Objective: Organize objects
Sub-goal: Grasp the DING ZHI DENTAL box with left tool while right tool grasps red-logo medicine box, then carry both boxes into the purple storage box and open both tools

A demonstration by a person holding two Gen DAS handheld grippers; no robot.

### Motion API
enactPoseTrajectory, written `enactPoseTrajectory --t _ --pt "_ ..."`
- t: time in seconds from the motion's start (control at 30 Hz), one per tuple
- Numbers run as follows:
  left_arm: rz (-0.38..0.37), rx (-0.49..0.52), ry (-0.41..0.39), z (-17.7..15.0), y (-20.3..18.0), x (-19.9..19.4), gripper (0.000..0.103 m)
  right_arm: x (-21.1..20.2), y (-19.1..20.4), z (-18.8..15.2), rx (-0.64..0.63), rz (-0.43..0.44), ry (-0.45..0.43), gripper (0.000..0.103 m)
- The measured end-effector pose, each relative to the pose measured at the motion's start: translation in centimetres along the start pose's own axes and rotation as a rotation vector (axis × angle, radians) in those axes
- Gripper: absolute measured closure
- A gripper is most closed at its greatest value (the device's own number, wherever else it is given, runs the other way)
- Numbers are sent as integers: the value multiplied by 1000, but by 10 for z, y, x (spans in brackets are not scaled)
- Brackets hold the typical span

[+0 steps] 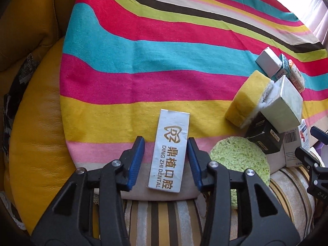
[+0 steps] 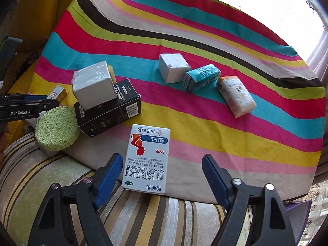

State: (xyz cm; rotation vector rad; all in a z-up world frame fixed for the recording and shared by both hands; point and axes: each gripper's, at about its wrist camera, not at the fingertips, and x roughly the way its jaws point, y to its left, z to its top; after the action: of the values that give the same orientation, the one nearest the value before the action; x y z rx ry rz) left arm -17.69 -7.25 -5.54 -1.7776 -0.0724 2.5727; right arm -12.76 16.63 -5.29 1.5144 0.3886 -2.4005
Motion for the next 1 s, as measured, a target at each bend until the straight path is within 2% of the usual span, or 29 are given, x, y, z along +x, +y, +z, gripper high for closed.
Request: enactPoseTrajectory --t 0.1,0.23,0.3,0.4,0.57,0.67,1.0 --pt "25 33 -8 -1 -7 0 67 7 -1 -1 6 9 24 45" --pt "39 53 -15 -2 -13 -1 68 11 1 -2 -5 9 34 53" --pt "27 43 -19 -3 -11 -1 68 10 2 -3 -11 8 31 61" --pt "25 37 -39 -6 -14 -5 68 6 2 -4 -19 4 7 61" --pt "63 24 -157 -9 -19 -35 68 -5 0 -7 -18 -16 -46 61" --pt "47 20 -206 -14 -25 -54 68 -13 -2 -8 -9 -26 -82 61" --pt "-22 107 -239 -18 -78 -79 68 -55 -30 -14 94 -35 -203 61"
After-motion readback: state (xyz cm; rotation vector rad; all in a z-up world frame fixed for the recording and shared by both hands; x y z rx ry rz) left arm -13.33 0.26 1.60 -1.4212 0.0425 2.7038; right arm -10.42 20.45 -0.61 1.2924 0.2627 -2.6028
